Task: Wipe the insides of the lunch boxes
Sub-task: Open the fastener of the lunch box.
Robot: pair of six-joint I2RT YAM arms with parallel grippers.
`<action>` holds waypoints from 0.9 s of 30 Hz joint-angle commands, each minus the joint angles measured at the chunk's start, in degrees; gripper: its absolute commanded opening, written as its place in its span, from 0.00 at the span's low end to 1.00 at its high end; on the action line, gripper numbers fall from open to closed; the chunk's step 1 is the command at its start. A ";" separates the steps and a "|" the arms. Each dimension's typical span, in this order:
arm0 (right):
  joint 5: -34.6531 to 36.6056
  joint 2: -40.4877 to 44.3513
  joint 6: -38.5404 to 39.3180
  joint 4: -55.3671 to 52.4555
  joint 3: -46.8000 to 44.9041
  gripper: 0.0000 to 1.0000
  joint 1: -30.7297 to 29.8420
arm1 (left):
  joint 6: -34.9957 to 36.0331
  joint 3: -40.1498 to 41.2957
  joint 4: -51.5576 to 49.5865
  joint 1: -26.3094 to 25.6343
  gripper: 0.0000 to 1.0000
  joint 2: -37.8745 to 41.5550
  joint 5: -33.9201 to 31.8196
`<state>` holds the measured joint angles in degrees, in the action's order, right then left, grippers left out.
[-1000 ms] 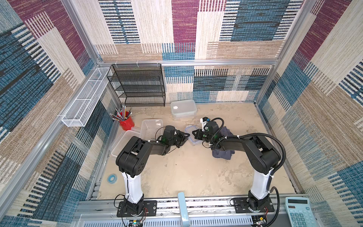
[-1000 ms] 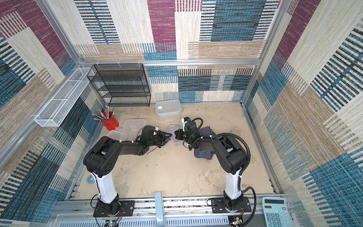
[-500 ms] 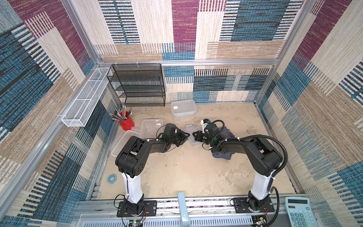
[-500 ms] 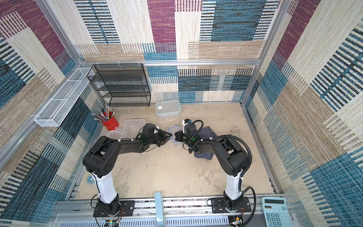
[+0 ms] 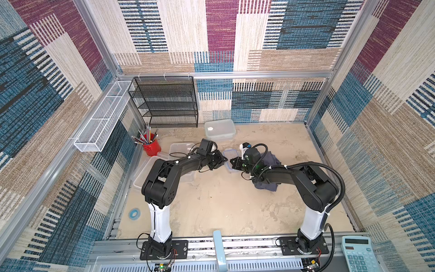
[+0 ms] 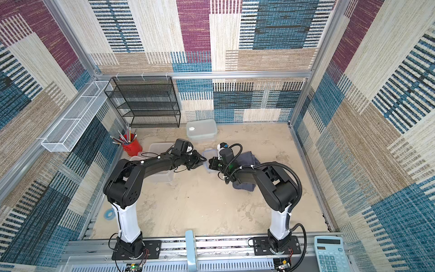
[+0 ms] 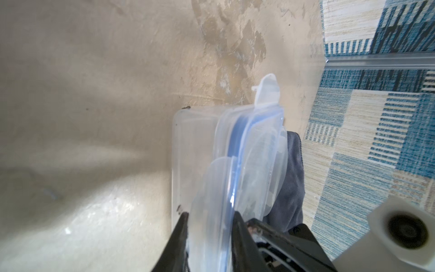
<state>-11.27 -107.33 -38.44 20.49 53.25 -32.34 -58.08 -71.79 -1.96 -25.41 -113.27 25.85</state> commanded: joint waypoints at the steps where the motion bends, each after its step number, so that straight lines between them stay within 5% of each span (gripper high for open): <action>1: 0.01 -1.15 0.91 -21.97 -0.42 0.00 -0.45 | 5.66 -2.38 -13.79 0.01 0.00 -0.90 -6.22; 27: 2.77 -0.66 6.56 -29.59 7.97 0.00 -0.45 | 25.98 -23.75 -42.84 1.90 0.00 -12.79 -11.31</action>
<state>-9.82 -106.80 -33.56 5.67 60.95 -32.56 -36.80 -95.33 -30.87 -23.75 -123.83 25.56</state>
